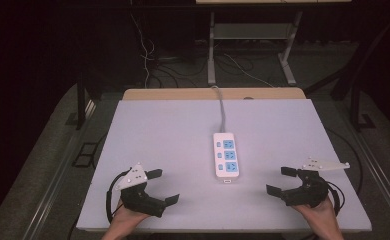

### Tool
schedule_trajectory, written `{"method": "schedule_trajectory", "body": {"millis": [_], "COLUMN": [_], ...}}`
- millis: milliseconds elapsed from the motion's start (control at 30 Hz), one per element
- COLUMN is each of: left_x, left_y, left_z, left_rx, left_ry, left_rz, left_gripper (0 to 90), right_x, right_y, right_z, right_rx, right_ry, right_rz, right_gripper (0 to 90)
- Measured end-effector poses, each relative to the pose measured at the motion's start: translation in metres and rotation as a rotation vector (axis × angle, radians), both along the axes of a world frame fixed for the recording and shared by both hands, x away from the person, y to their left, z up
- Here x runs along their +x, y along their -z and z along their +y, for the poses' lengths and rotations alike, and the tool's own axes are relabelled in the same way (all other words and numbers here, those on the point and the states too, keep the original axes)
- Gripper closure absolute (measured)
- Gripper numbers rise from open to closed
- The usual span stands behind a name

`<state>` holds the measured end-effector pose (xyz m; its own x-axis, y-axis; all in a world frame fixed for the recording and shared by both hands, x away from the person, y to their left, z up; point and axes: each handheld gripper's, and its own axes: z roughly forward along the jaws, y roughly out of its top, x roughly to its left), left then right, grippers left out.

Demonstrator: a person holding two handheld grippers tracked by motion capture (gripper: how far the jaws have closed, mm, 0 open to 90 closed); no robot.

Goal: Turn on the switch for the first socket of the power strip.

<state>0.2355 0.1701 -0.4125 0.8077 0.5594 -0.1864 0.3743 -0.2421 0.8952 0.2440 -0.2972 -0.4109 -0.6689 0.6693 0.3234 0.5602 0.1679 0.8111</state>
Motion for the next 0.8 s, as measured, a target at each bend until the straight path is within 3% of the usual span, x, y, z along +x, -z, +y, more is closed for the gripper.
{"method": "schedule_trajectory", "body": {"millis": [367, 800], "left_x": [0.0019, 0.0006], "left_y": [0.0007, 0.0023], "left_z": [0.0036, -0.0012], "left_rx": [-0.027, -0.019], "left_ry": [-0.012, 0.011], "left_rz": [0.009, 0.013], "left_gripper": [0.0, 0.0], "right_x": [0.0000, 0.0005], "right_y": [0.0003, 0.0012], "right_z": [0.0000, 0.0014], "right_rx": [-0.006, -0.020], "right_ry": [-0.003, -0.008], "right_rz": [0.006, 0.023], "right_gripper": [0.4, 0.4]}}
